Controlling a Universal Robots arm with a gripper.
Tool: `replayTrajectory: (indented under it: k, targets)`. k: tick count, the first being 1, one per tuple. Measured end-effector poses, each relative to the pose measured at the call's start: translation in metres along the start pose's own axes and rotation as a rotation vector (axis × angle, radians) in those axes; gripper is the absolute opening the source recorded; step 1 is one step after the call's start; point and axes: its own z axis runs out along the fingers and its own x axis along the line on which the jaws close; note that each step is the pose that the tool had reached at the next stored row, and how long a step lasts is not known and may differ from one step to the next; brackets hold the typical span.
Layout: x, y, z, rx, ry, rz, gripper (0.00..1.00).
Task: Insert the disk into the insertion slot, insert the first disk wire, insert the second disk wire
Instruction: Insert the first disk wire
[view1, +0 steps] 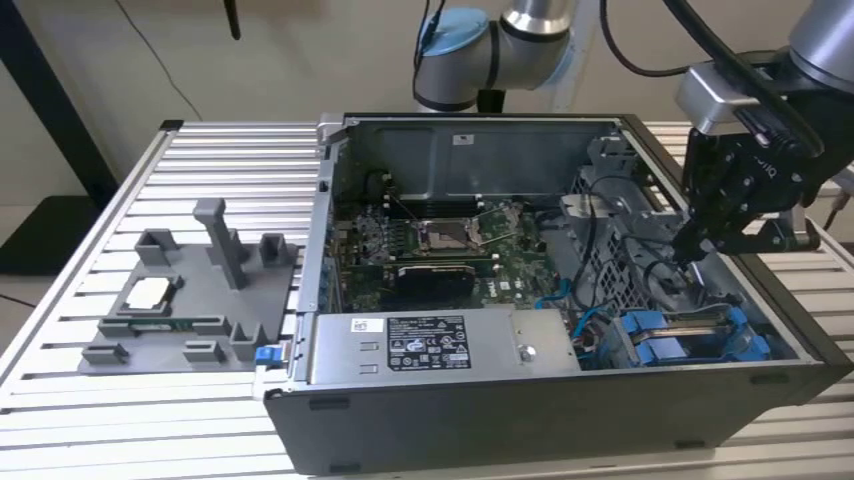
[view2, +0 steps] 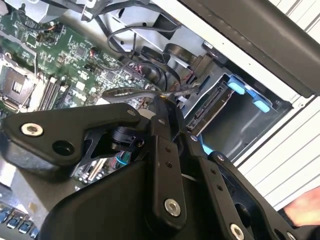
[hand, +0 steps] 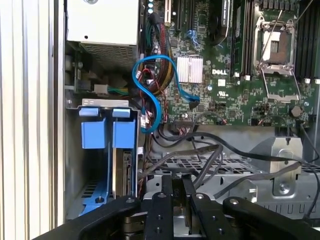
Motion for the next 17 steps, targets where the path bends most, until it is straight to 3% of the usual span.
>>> replayTrajectory:
  k: [17]
  targets:
    - [0.0051,-0.008,0.0086,-0.0001,0.0082,0.0,0.19]
